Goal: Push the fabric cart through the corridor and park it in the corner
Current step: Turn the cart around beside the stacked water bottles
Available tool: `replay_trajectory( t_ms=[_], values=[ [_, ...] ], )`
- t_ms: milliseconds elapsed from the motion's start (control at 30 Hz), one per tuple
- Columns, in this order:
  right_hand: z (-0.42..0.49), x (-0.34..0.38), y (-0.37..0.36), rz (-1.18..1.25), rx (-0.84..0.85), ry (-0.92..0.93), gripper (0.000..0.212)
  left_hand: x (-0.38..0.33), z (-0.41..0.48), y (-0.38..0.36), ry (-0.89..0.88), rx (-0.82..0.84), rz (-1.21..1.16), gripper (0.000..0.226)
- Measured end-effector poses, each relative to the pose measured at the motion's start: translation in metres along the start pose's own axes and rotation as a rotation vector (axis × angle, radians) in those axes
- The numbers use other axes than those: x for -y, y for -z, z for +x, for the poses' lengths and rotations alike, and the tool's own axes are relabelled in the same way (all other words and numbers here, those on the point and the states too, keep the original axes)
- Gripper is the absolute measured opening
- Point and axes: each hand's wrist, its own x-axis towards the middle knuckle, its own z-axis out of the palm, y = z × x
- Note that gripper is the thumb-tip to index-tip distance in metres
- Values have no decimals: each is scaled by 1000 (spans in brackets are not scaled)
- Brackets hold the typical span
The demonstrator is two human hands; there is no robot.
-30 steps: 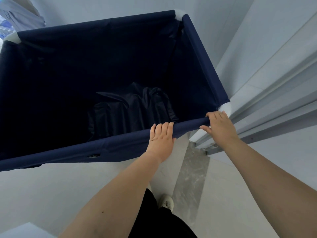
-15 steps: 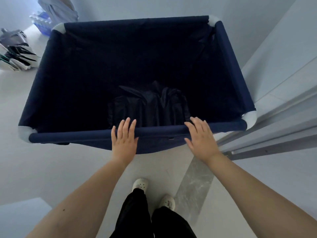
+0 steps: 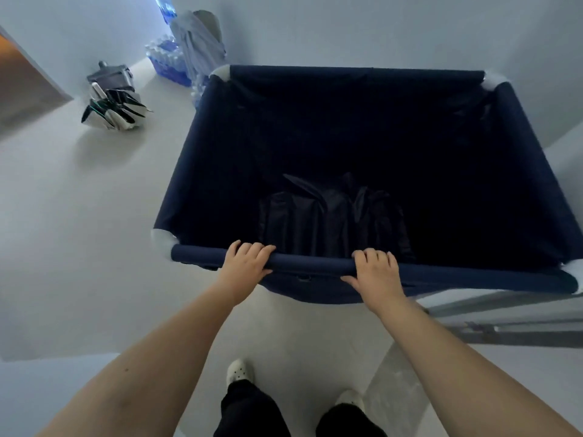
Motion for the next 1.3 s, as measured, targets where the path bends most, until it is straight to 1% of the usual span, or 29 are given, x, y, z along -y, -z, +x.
replay_trajectory(
  t_ms=[67,133,233,367,633,733,833,900,967,1033,1100,1167,1233,1300],
  values=[
    [1,11,-2,-6,-48,-69,53,13,2,-2,-108,-63,18,42],
    [4,20,-2,-27,-63,-127,52,23,4,-3,-142,-123,14,40],
    [14,38,-1,-56,-42,-171,52,42,8,-9,-176,-136,-5,39],
    [24,62,0,-53,-70,-194,50,71,15,-9,-195,-94,-33,40],
    [39,98,7,-54,-29,-208,50,110,12,-9,-210,-90,5,40],
    [43,109,9,-51,-2,-183,50,124,9,-7,-215,-33,-15,40],
    [48,119,10,-64,-10,-152,49,139,7,-6,-223,17,-35,44],
    [52,124,9,-72,-37,-143,49,149,4,-6,-244,34,-47,52],
    [57,129,9,-84,-27,-148,49,161,1,-6,-296,49,-70,66],
    [62,133,9,-100,-1,-164,52,175,0,-5,-368,47,-61,72],
    [69,138,10,-96,26,-210,54,196,4,-6,-453,20,-25,65],
    [74,147,13,-82,63,-300,57,224,10,-8,-552,20,17,58],
    [77,168,16,-45,98,-408,58,251,16,-8,-648,40,27,62],
    [82,202,16,47,75,-445,56,276,21,-7,-715,51,11,66]
  ],
)
